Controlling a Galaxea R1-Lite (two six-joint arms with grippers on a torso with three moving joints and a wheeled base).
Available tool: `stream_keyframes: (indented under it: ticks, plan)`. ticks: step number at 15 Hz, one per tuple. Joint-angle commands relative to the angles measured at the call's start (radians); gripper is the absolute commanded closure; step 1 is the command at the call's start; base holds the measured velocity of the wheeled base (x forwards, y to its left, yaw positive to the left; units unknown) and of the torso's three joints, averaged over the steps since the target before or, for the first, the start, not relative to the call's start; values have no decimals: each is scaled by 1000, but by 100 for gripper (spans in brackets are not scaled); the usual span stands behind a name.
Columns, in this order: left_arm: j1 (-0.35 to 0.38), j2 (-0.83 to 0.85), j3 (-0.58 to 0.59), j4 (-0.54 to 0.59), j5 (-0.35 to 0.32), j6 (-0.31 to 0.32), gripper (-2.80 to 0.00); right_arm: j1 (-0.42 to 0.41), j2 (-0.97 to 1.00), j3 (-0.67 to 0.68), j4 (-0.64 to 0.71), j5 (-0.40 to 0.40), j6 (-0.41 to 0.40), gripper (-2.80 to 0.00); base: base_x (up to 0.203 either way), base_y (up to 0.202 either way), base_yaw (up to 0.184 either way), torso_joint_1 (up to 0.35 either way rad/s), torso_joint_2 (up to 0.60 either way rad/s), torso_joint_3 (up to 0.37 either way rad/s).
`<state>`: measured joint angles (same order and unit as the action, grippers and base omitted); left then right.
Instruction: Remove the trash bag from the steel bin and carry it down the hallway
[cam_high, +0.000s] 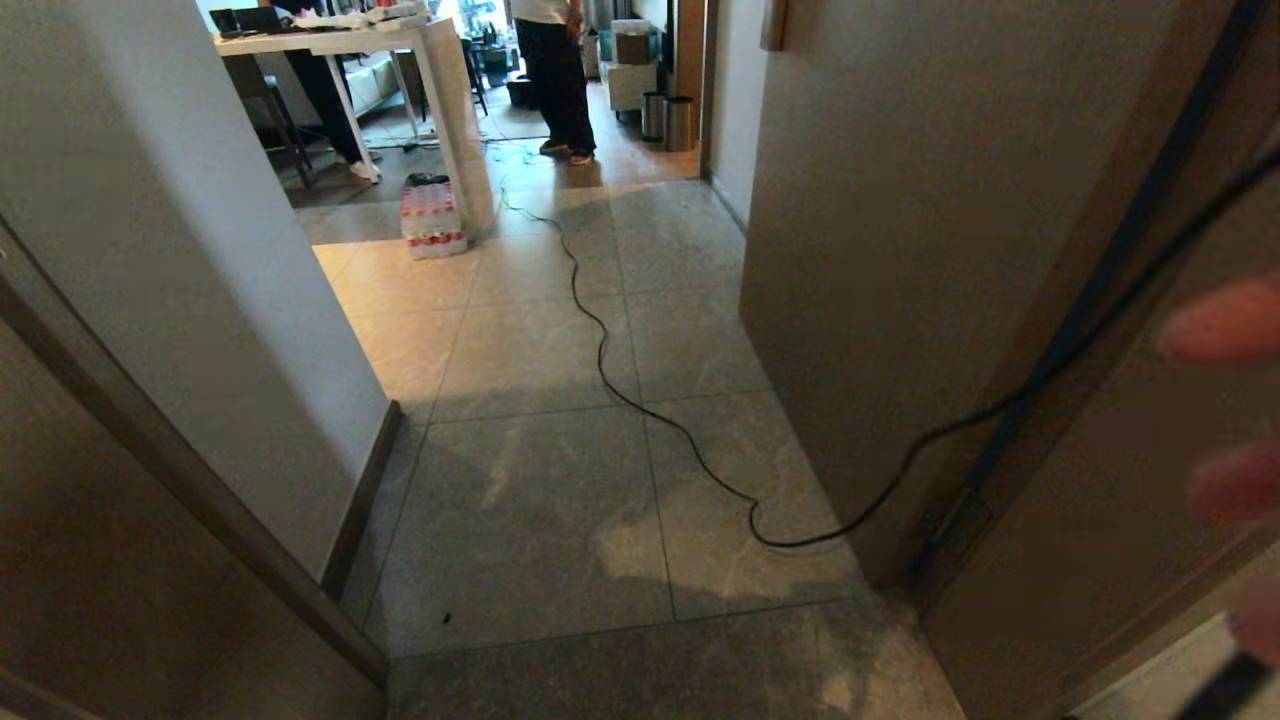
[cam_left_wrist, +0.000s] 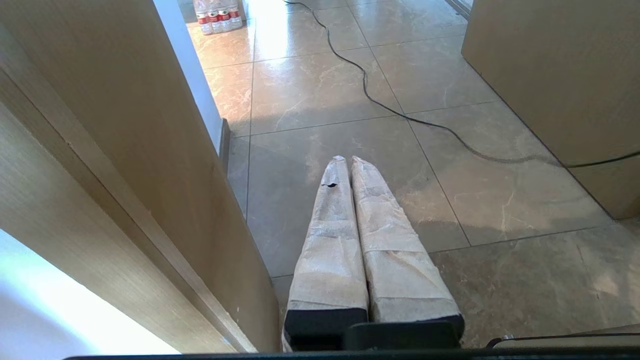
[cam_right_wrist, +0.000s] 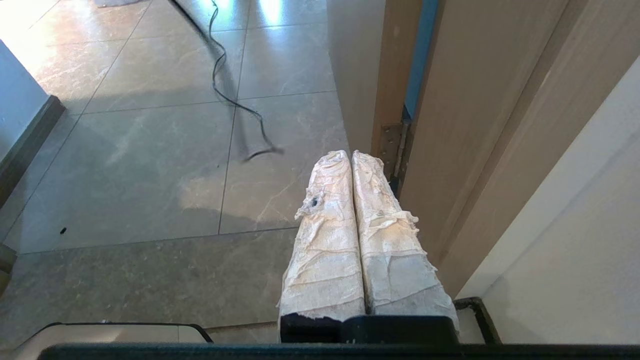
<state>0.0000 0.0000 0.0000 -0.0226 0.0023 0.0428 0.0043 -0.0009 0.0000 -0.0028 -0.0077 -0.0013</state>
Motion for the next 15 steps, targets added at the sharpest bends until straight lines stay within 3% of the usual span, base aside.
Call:
stream_keyframes:
  ticks: [1, 15]
  plan:
    - [0, 0, 11, 0, 1, 0, 0, 0, 1, 0, 0, 0, 0, 0, 0, 0, 0, 0, 0, 0]
    - [0, 0, 11, 0, 1, 0, 0, 0, 1, 0, 0, 0, 0, 0, 0, 0, 0, 0, 0, 0]
